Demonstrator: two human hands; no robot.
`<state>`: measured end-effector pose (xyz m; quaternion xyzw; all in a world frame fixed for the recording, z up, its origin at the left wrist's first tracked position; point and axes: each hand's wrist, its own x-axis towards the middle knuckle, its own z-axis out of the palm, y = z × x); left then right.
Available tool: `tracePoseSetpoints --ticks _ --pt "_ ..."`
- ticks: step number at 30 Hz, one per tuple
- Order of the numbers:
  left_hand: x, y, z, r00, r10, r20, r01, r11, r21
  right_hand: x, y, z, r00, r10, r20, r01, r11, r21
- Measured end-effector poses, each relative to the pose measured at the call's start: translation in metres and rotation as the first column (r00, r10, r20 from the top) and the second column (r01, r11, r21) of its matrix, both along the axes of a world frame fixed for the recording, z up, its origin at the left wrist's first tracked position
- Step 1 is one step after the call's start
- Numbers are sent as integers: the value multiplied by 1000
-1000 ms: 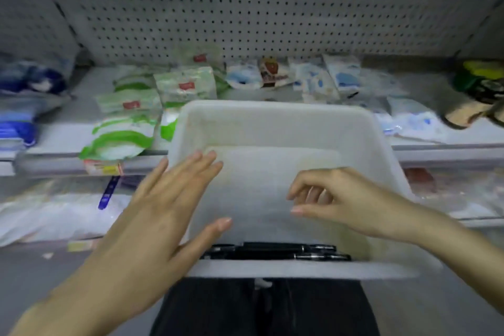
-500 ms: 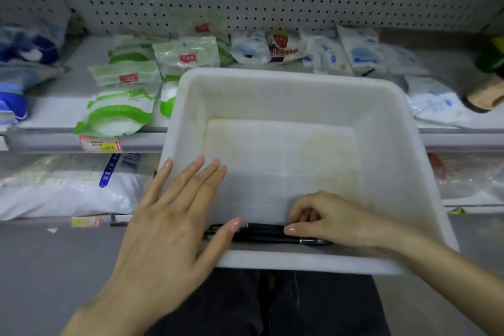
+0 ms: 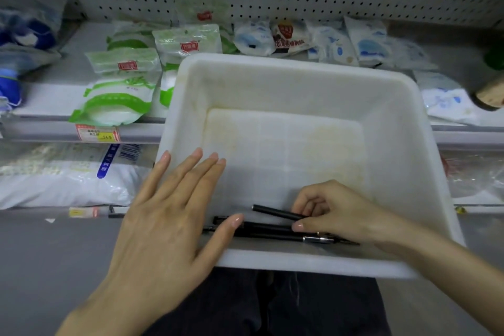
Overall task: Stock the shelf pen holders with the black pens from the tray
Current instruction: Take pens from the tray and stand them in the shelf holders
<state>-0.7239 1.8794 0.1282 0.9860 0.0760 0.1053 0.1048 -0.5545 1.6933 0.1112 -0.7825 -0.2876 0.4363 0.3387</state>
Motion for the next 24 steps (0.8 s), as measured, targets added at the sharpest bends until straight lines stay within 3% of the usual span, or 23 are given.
tracePoseSetpoints --ticks 8,11,16,20,24 --pt "13 9 13 995 -104 0 104 992 -70 15 -3 32 985 -153 76 145 984 100" --pt "30 12 34 978 -167 122 186 969 -162 29 -13 54 981 -188 35 184 978 103" --pt "84 5 99 883 -275 379 303 953 -13 56 -40 114 936 -337 104 297 913 281" --pt "133 -3 157 762 -352 544 351 930 110 75 -59 172 846 -456 278 320 850 419" --pt "218 1 205 825 -243 511 332 939 -90 95 -72 222 752 -564 342 317 764 562"
